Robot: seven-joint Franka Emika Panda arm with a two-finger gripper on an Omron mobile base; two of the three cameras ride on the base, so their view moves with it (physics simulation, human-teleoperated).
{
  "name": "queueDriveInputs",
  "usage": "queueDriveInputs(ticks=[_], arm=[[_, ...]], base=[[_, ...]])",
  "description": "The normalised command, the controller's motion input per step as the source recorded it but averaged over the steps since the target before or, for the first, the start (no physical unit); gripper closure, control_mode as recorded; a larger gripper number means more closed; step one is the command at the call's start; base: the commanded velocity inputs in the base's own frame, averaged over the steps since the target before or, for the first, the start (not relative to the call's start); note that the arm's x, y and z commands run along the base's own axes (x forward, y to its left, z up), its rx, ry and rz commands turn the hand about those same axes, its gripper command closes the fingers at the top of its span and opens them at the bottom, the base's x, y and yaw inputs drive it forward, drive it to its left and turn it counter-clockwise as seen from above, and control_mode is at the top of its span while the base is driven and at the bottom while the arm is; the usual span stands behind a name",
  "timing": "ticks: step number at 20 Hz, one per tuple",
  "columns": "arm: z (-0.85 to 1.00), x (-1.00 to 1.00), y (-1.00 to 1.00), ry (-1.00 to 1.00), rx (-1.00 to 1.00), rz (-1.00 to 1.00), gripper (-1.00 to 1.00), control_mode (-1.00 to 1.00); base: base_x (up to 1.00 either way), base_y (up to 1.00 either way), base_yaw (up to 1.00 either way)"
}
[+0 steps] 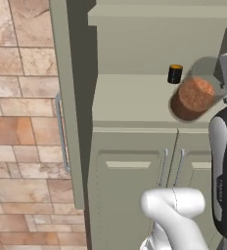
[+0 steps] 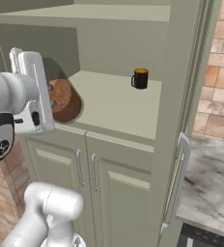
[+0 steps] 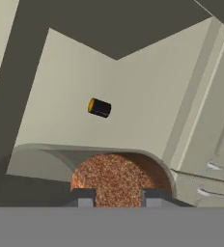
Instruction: Pick the jar and candle from the dining table and place them in the open cabinet. Close the cabinet after placing the objects.
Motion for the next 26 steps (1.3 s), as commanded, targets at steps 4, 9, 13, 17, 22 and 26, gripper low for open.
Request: queueDriveInputs(ticks=[4, 9, 13, 17, 22, 26], arm=[[0.00, 0.42, 0.00, -0.04, 0.09, 0.00, 1.00, -1.00], [0.00, 0.46, 0.00, 0.00, 0.08, 0.00, 1.00, -1.00], [0.00, 0.43, 0.01, 0.00, 0.07, 0.00, 1.00, -1.00], [0.00, 0.46, 0.09, 0.00, 0.04, 0.00, 1.00, -1.00], [0.00, 0.43, 0.15, 0.00, 0.01, 0.00, 1.00, -1.00], [0.00, 0.37, 0.17, 0.00, 0.00, 0.00, 1.00, -1.00]], base=[[0.00, 0.00, 0.00], [0.00, 0.00, 0.00], [0.00, 0.00, 0.00], [0.00, 0.00, 0.00], [0.00, 0.00, 0.00], [0.00, 0.00, 0.00]])
